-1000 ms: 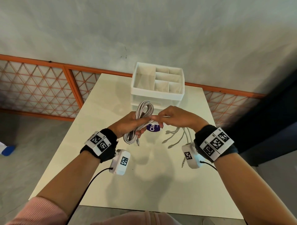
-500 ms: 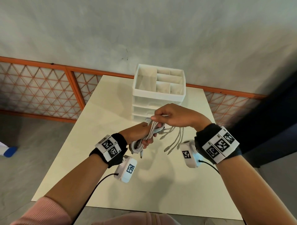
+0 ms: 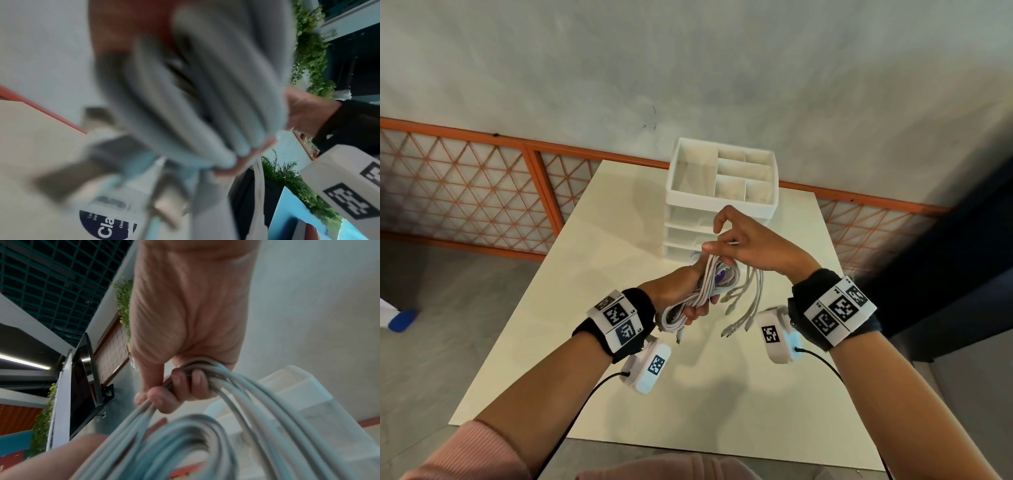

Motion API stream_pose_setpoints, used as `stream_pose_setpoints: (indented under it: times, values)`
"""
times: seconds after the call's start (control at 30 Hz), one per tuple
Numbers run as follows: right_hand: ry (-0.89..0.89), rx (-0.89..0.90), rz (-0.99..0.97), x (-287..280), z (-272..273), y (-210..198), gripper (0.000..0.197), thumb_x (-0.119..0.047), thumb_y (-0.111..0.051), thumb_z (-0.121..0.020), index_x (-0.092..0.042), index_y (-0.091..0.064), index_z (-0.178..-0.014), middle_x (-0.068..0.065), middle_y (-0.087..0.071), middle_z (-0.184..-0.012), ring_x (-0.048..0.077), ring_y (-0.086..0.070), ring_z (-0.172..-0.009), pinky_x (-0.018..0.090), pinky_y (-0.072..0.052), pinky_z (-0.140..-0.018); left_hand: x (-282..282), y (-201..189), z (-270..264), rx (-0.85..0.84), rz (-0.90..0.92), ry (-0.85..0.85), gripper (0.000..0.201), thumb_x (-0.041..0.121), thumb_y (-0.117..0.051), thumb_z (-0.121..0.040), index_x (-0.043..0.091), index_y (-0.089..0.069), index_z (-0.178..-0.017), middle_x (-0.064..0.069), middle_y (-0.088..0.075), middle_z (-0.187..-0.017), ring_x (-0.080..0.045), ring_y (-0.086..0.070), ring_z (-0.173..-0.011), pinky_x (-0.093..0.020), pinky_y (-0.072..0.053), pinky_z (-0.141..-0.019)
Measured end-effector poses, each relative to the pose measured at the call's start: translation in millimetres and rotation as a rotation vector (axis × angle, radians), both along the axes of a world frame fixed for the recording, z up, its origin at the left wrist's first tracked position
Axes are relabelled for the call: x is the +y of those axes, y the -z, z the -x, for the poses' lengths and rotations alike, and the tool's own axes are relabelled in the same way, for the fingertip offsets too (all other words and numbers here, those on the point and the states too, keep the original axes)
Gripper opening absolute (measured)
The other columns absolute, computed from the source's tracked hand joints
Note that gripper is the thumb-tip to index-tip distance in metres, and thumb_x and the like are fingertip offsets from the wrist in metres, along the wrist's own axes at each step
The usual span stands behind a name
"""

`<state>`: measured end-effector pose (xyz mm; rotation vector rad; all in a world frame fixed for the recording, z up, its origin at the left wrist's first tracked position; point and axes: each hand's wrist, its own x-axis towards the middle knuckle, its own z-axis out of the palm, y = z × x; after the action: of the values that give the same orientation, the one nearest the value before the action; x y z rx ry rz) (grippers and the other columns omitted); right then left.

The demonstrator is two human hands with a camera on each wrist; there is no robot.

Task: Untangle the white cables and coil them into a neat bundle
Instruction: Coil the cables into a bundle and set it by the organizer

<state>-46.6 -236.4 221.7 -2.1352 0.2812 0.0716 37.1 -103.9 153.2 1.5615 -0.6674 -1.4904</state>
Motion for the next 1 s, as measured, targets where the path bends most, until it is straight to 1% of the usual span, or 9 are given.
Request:
stream_pose_setpoints:
  times: [0.1, 0.2, 0.3, 0.43, 0.53, 0.63, 0.7, 0.77, 1.0]
  values:
    - [0.138, -0.021, -0.079, -3, -1, 1, 0.045, -0.029, -0.068, -0.084, -0.011, -0.036, -0.110, 0.003, -0.056, -0.058, 0.013, -0.047, -0.051, 0.014, -0.038, -0.047, 0, -3, -3, 0.142, 0.059, 0.018, 0.098, 0.081, 0.011, -0.074, 0.004, -0.050, -0.072, -0.006, -0.048, -0.043, -0.012, -0.032, -0.029, -0.015, -0.032, -0.039]
    - [0.209, -0.006, -0.130, -6, -5, 6, 0.056, -0.029, -0.074, -0.079, -0.010, -0.035, -0.114, 0.006, -0.055, -0.058, 0.015, -0.044, -0.050, 0.014, -0.034, -0.042, 0, -5, -2, 0.055, 0.068, 0.065, 0.094, 0.088, -0.004, -0.069, 0.006, -0.049, -0.072, -0.005, -0.046, -0.045, -0.012, -0.031, -0.032, -0.016, -0.033, -0.041]
    - [0.225, 0.007, -0.090, -9, -8, 7, 0.060, -0.032, -0.080, -0.073, -0.013, -0.038, -0.111, 0.005, -0.056, -0.059, 0.012, -0.045, -0.047, 0.014, -0.034, -0.041, 4, -6, 1, -0.141, 0.113, 0.101, 0.056, 0.064, -0.045, -0.087, 0.009, -0.048, -0.075, -0.002, -0.044, -0.049, -0.012, -0.032, -0.037, -0.022, -0.037, -0.046]
    - [0.281, -0.031, 0.075, -16, -9, 3, 0.053, -0.044, -0.082, -0.065, -0.015, -0.047, -0.092, -0.002, -0.054, -0.070, 0.012, -0.049, -0.060, 0.021, -0.038, -0.054, 3, -6, 0, -0.151, 0.150, 0.042, 0.035, 0.035, -0.043, -0.096, 0.009, -0.047, -0.074, -0.005, -0.043, -0.049, -0.014, -0.031, -0.037, -0.024, -0.037, -0.047]
    - [0.268, -0.091, 0.066, -22, -3, 5, 0.039, -0.048, -0.063, -0.083, -0.015, -0.047, -0.070, -0.015, -0.042, -0.051, 0.002, -0.039, -0.047, 0.014, -0.030, -0.050, 2, -7, -7, -0.111, 0.206, -0.020, 0.031, 0.036, -0.043, -0.089, 0.008, -0.047, -0.076, -0.006, -0.043, -0.048, -0.014, -0.029, -0.035, -0.023, -0.037, -0.045]
    - [0.232, -0.151, -0.085, -25, 6, 16, 0.047, -0.044, -0.042, -0.097, -0.022, -0.045, -0.056, -0.009, -0.034, -0.053, 0.005, -0.029, -0.048, 0.013, -0.026, -0.049, 2, -7, -15, -0.093, 0.214, -0.078, 0.032, 0.033, -0.041, -0.094, 0.009, -0.048, -0.075, -0.006, -0.041, -0.048, -0.014, -0.028, -0.034, -0.022, -0.036, -0.044]
    - [0.253, -0.183, -0.157, -25, 8, 26, 0.043, -0.040, -0.037, -0.099, -0.023, -0.057, -0.065, 0.001, -0.037, -0.060, 0.008, -0.031, -0.052, 0.015, -0.027, -0.050, 2, -10, -20, -0.082, 0.237, -0.133, 0.034, 0.030, -0.037, -0.098, 0.010, -0.048, -0.073, -0.006, -0.040, -0.047, -0.013, -0.028, -0.033, -0.022, -0.036, -0.044]
    - [0.306, -0.228, -0.199, -20, 7, 36, 0.037, -0.034, -0.037, -0.100, -0.014, -0.057, -0.077, 0.004, -0.036, -0.064, 0.008, -0.031, -0.053, 0.017, -0.027, -0.050, 1, -11, -25, -0.091, 0.272, -0.172, 0.034, 0.031, -0.037, -0.098, 0.009, -0.048, -0.073, -0.006, -0.040, -0.047, -0.013, -0.028, -0.033, -0.023, -0.037, -0.044]
    - [0.594, -0.335, -0.183, 5, -12, 54, 0.051, -0.041, -0.036, -0.099, -0.005, -0.056, -0.070, 0.002, -0.053, -0.058, 0.009, -0.045, -0.048, 0.022, -0.038, -0.051, -7, -15, -17, -0.211, 0.404, -0.227, 0.037, 0.035, -0.043, -0.098, 0.012, -0.053, -0.072, -0.008, -0.048, -0.048, -0.017, -0.041, -0.038, -0.025, -0.044, -0.050]
